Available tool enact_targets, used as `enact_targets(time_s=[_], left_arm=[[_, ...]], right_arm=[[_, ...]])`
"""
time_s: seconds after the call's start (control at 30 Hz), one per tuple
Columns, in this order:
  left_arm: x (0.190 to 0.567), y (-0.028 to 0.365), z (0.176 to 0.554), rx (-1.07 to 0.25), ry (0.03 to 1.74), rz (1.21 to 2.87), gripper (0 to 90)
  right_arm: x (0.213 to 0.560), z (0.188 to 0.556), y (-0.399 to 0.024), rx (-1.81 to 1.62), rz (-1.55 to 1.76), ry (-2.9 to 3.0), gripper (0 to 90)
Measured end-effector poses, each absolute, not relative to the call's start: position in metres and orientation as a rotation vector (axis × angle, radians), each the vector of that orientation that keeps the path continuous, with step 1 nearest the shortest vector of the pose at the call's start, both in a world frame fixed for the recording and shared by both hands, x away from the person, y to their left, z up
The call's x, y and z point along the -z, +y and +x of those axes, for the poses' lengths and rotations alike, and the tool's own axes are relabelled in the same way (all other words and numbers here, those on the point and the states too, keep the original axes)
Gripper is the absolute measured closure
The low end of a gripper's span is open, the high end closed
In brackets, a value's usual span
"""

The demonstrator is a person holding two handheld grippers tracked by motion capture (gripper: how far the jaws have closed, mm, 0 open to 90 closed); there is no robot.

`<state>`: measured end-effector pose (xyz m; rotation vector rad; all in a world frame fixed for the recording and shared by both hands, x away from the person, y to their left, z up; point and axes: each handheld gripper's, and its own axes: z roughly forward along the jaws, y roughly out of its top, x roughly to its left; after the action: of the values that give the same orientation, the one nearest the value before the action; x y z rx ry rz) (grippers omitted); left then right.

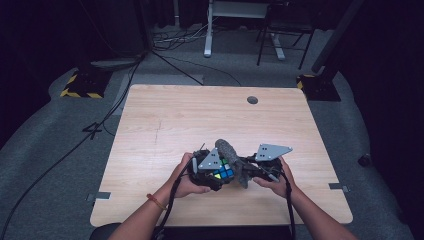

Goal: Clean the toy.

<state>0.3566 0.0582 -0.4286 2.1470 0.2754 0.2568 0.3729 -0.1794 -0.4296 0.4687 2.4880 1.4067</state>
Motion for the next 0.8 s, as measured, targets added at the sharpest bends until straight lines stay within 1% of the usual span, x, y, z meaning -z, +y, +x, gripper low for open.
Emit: enact_targets(time_s=[0.17, 0.23, 0.43, 0.63, 0.73, 0.8], left_arm=[[0.421, 0.063, 0.354, -0.283, 0.264, 2.107, 33.1], [0.420, 0.064, 0.355, -0.284, 0.271, 2.095, 33.1], [0.420, 0.066, 0.355, -0.285, 0.268, 2.086, 33.0], [0.423, 0.066, 0.356, -0.310, 0.278, 2.113, 32.8], [0.427, 0.064, 0.358, -0.344, 0.287, 2.167, 32.8], [0.432, 0.063, 0.360, -0.326, 0.293, 2.186, 32.9]], right_arm=[[0.444, 0.381, -0.177, -1.304, 0.494, 2.562, 77.7], [0.447, 0.383, -0.177, -1.315, 0.490, 2.580, 77.7], [0.444, 0.378, -0.177, -1.379, 0.464, 2.567, 77.7], [0.443, 0.379, -0.179, -1.408, 0.491, 2.563, 77.9], [0.440, 0.378, -0.181, -1.447, 0.493, 2.551, 77.9], [0.436, 0.377, -0.183, -1.518, 0.481, 2.537, 77.9]])
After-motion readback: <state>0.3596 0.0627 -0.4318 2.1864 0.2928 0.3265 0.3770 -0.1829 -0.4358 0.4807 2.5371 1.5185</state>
